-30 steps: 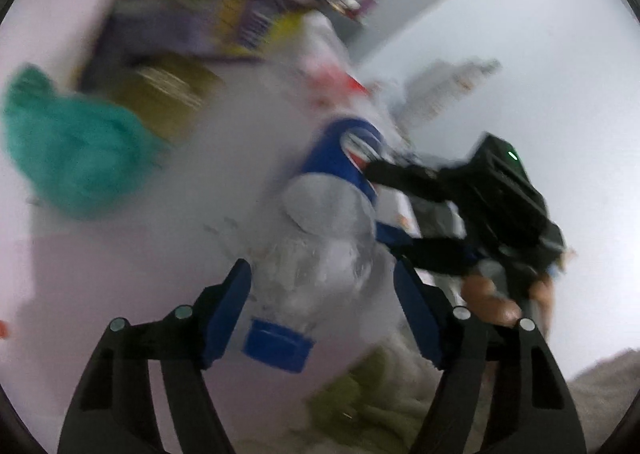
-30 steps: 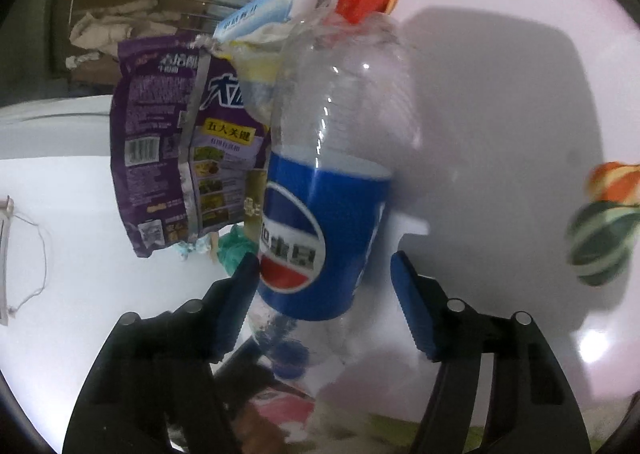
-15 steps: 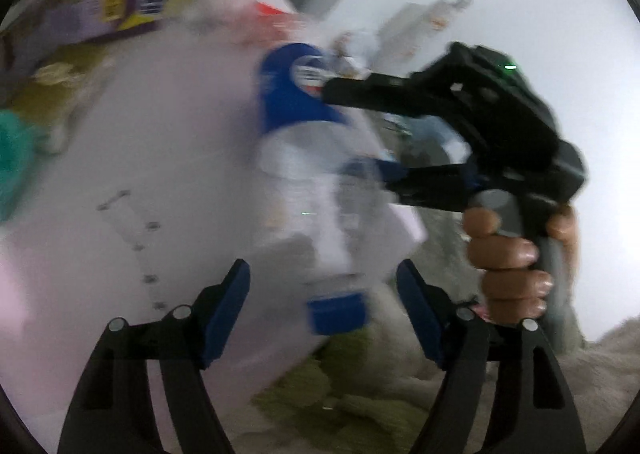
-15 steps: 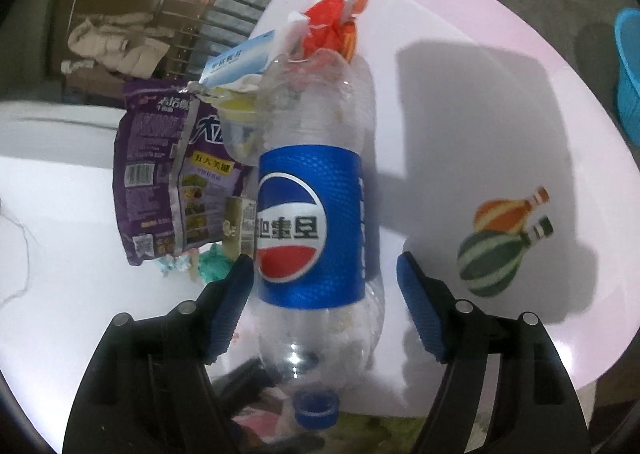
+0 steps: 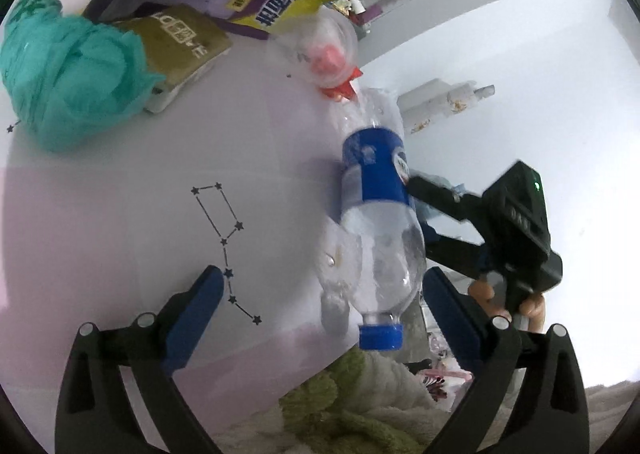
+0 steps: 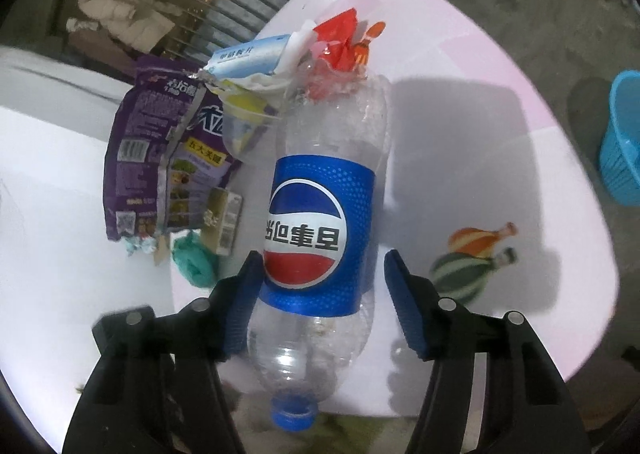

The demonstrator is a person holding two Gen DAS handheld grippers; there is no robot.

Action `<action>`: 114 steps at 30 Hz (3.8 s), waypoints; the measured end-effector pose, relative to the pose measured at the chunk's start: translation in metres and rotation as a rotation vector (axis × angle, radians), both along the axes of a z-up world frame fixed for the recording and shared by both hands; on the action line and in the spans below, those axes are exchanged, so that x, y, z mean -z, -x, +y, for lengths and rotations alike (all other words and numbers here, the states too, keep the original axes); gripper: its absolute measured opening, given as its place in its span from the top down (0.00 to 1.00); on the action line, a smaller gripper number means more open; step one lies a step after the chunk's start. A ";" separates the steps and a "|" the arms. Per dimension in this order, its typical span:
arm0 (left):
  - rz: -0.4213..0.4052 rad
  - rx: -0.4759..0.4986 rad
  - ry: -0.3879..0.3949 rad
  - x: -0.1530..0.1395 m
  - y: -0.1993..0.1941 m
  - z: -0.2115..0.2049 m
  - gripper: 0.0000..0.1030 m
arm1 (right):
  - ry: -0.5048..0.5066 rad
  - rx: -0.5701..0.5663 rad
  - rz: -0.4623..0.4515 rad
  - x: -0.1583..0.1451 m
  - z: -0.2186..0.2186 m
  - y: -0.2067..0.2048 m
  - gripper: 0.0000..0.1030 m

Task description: Collect trash

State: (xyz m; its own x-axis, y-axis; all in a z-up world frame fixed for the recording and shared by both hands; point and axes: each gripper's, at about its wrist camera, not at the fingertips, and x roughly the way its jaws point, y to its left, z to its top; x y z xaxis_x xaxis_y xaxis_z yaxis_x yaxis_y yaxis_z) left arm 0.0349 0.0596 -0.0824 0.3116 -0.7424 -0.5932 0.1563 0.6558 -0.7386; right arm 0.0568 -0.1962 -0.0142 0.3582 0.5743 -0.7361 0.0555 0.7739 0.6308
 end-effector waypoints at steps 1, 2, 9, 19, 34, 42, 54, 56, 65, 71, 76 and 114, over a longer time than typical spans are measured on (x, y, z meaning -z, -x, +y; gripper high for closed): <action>0.001 0.002 -0.001 -0.001 -0.001 0.000 0.05 | 0.016 0.001 -0.005 -0.002 -0.002 0.002 0.43; 0.000 0.004 -0.004 -0.001 0.000 -0.001 0.05 | 0.025 0.001 -0.006 -0.002 -0.003 0.003 0.43; 0.004 -0.001 -0.015 0.000 -0.012 0.011 0.05 | 0.047 0.031 -0.001 0.004 0.005 -0.015 0.34; -0.125 -0.189 -0.239 -0.034 -0.006 0.051 0.14 | 0.057 -0.026 0.020 0.018 0.031 -0.037 0.34; -0.071 -0.514 -0.260 -0.039 -0.026 0.119 0.33 | 0.119 -0.053 -0.001 0.019 0.019 -0.014 0.45; -0.144 -0.546 -0.292 -0.050 -0.018 0.123 0.32 | 0.115 -0.046 -0.004 0.018 0.016 -0.016 0.45; -0.110 -0.512 -0.406 -0.033 -0.017 0.122 0.49 | 0.108 -0.055 0.001 0.019 0.012 -0.014 0.45; -0.106 -0.465 -0.422 -0.035 -0.005 0.115 0.49 | 0.110 -0.060 0.008 0.019 0.009 -0.012 0.45; -0.117 -0.101 -0.389 -0.043 0.045 0.055 0.47 | 0.151 -0.073 0.026 0.014 -0.002 0.013 0.45; -0.148 -0.087 -0.395 -0.042 0.033 0.038 0.36 | 0.167 -0.049 0.014 0.013 -0.006 0.015 0.43; -0.059 -0.102 -0.355 -0.022 0.017 0.036 0.40 | 0.146 -0.040 0.008 0.015 -0.007 0.015 0.44; -0.107 0.714 -0.528 0.007 -0.163 -0.461 0.51 | -0.436 0.875 0.186 0.133 -0.337 0.026 0.45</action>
